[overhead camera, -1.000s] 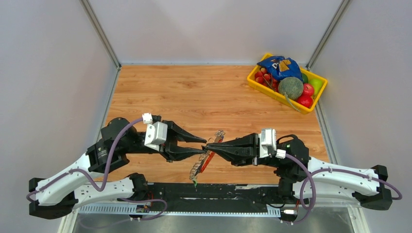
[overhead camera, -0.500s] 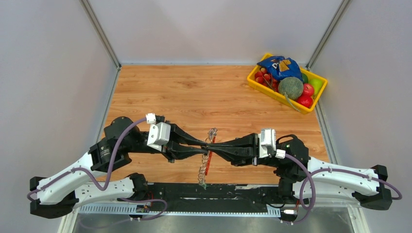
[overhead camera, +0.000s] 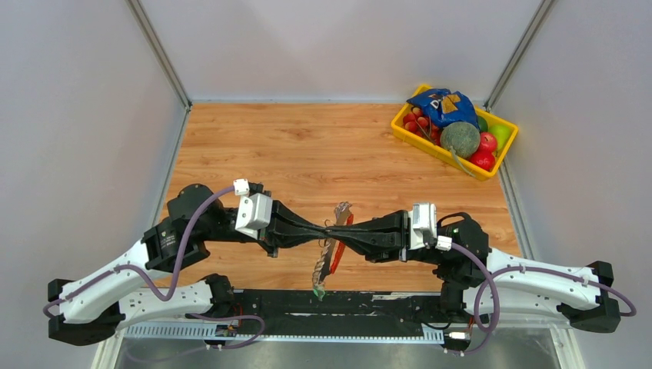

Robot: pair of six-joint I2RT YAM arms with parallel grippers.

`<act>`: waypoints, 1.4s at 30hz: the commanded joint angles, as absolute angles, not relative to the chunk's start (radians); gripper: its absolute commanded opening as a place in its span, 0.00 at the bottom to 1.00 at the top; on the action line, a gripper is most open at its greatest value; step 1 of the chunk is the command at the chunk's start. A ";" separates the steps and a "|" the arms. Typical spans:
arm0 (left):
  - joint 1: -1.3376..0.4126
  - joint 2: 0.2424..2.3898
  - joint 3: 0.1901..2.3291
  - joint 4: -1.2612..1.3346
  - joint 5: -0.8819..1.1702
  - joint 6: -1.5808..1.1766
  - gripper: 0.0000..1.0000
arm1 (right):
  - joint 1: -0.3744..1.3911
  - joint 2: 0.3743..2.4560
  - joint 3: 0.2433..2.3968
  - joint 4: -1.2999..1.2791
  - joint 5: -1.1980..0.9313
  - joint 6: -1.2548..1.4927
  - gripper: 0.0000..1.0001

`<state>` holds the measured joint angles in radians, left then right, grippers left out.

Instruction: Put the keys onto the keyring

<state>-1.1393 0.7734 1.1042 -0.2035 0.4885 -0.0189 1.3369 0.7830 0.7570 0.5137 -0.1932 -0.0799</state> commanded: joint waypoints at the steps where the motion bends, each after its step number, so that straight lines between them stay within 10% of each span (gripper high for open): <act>1: -1.143 0.781 1.109 -0.176 0.505 -0.014 0.01 | 1.338 0.779 0.804 0.577 -0.210 -0.071 0.00; 10: -1.143 0.780 1.152 -0.262 0.441 -0.003 0.00 | 1.338 0.754 0.851 0.418 -0.170 -0.069 0.00; 23: -1.143 0.869 1.321 -0.652 0.336 0.065 0.00 | 1.337 0.796 1.198 -0.392 0.000 -0.104 0.42; 42: -1.143 0.944 1.336 -0.857 0.379 0.123 0.00 | 1.337 0.957 1.263 -0.645 -0.106 -0.175 0.38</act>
<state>-1.1393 0.9539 1.3140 -0.8589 0.3580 0.0944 1.3365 0.9489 1.2621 -0.6434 -0.0784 -0.1413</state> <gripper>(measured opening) 0.010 0.383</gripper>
